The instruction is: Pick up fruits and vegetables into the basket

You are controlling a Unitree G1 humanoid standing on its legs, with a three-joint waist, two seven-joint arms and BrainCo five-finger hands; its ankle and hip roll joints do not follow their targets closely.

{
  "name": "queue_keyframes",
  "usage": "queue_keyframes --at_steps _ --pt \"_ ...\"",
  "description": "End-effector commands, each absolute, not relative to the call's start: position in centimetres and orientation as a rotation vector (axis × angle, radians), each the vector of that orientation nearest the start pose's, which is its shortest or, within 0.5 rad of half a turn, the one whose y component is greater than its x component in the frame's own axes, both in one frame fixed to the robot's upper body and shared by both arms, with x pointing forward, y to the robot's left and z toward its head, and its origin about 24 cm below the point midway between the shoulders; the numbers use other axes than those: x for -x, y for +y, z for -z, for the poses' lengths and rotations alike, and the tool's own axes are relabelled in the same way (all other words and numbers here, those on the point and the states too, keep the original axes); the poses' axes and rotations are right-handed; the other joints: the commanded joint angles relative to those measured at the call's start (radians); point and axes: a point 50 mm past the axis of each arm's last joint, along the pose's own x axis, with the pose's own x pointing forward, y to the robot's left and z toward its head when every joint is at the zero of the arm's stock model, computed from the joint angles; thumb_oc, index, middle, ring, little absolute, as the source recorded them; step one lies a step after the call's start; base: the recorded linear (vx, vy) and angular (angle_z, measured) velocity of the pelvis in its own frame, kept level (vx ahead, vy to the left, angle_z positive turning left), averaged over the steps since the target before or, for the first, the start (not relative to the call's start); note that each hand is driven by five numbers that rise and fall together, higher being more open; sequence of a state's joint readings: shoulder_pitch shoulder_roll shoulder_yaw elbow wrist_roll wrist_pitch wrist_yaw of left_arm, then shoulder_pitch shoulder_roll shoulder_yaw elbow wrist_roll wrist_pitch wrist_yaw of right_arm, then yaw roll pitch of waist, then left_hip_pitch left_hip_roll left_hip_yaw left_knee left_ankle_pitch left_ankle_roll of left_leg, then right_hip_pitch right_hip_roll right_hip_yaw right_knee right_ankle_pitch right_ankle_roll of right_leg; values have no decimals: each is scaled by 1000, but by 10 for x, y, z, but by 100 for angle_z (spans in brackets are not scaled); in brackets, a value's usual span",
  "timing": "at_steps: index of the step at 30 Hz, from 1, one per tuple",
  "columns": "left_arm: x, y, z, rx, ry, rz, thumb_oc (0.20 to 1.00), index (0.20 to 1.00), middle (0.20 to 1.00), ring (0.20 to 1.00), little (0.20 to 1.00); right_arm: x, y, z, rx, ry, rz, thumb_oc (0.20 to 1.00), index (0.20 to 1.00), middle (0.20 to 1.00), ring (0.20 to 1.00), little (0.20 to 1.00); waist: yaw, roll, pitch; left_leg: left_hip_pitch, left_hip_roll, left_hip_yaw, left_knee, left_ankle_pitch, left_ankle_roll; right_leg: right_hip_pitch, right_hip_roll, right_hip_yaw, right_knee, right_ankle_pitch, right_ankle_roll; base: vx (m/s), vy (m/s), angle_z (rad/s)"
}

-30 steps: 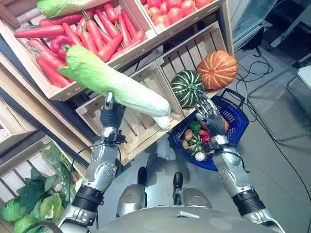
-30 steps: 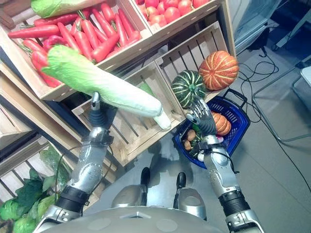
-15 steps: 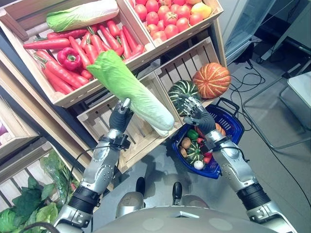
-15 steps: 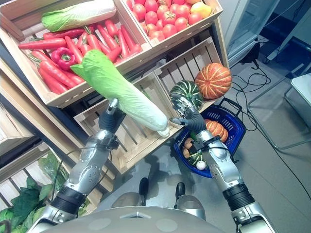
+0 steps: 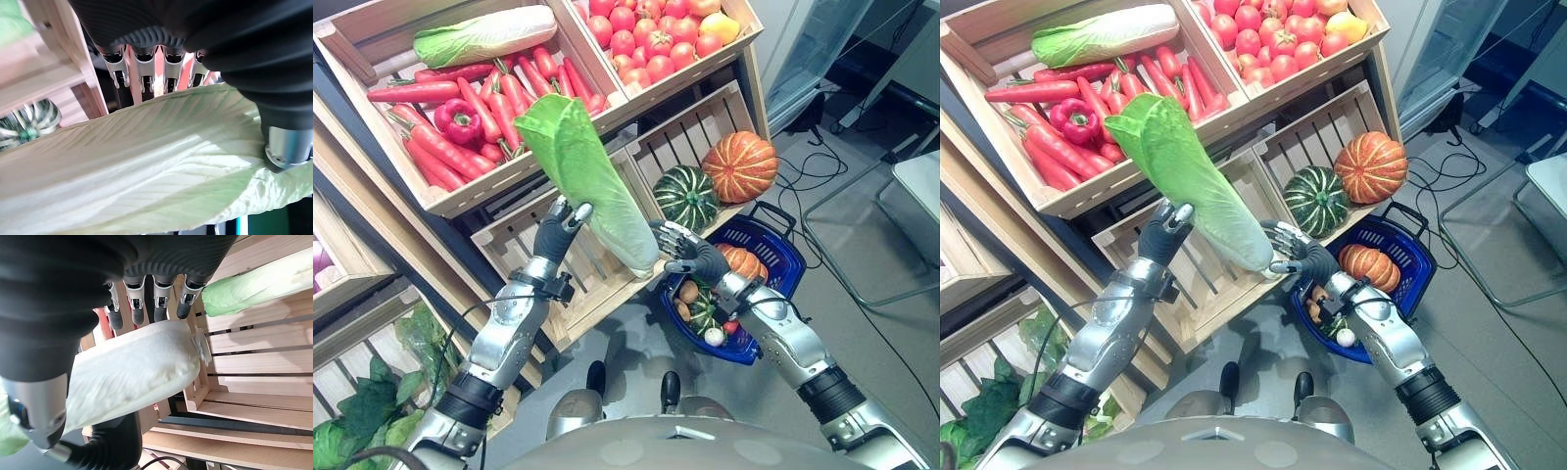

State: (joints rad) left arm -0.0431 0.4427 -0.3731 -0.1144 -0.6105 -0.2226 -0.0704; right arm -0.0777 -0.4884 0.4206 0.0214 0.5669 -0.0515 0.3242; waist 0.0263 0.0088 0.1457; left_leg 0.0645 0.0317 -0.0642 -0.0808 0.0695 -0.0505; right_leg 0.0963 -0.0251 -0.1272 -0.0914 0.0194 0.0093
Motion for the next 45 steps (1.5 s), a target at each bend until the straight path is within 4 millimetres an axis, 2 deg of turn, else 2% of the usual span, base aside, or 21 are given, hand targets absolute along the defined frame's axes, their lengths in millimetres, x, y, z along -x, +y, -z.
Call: queue_keyframes --at_steps 1,6,14,28,29,30,31,32,33,45 --pt "-245 118 -104 276 -287 600 200 200 200 200 200 -238 -118 -45 -83 42 -722 1000 1000 1000 1000 1000 4 -40 -67 -14 -61 3 -6 -43 76 -26 -43 18 4 33 58 0 0 0" --pt "-239 105 -100 355 -213 684 200 200 200 200 200 -238 -118 -42 -65 55 -681 1000 1000 1000 1000 1000 -1 -35 -75 -12 -62 8 -6 -45 79 -28 -44 27 4 36 63 0 0 0" --pt "-235 100 -94 400 -149 715 200 200 200 200 200 -238 -116 -38 -25 67 -646 1000 1000 1000 1000 1000 -2 -31 -86 -15 -61 10 -6 -46 82 -32 -44 33 4 38 66 2 1 -1" --pt "-231 93 -96 403 -144 817 200 200 200 200 200 -231 -109 -30 -78 176 -817 1000 1000 1000 1000 1000 1 -36 -105 -24 -57 16 -6 -42 81 -42 -44 33 4 42 67 0 0 0" --pt "-231 91 -96 410 -138 834 200 200 200 200 200 -230 -108 -30 -112 186 -839 909 909 909 909 909 2 -36 -106 -24 -56 16 -6 -41 82 -41 -44 31 4 42 67 0 0 0" --pt "-230 91 -96 409 -135 840 200 200 200 200 200 -229 -107 -29 -132 190 -854 702 702 702 702 702 2 -36 -108 -24 -57 16 -6 -40 82 -41 -44 31 4 42 67 0 0 0" --pt "-230 90 -96 408 -133 842 200 200 200 200 200 -229 -106 -29 -137 192 -859 702 702 702 702 702 2 -36 -108 -24 -57 16 -6 -40 82 -41 -44 31 4 42 67 0 0 0" --pt "-230 90 -96 407 -128 846 200 200 200 200 200 -229 -105 -29 -149 193 -867 423 423 423 423 423 2 -36 -110 -24 -56 17 -6 -40 81 -42 -44 31 4 43 67 0 0 0" --pt "-230 89 -95 405 -125 848 200 200 200 200 200 -228 -104 -29 -162 192 -873 200 200 200 200 200 2 -36 -111 -26 -56 18 -6 -39 81 -44 -44 31 4 43 68 0 0 0" --pt "-228 94 -91 408 -116 829 200 200 200 200 200 -221 -102 -27 -297 215 -892 200 200 200 200 200 1 -33 -119 -27 -55 22 -6 -39 81 -45 -42 37 4 43 68 0 0 0"
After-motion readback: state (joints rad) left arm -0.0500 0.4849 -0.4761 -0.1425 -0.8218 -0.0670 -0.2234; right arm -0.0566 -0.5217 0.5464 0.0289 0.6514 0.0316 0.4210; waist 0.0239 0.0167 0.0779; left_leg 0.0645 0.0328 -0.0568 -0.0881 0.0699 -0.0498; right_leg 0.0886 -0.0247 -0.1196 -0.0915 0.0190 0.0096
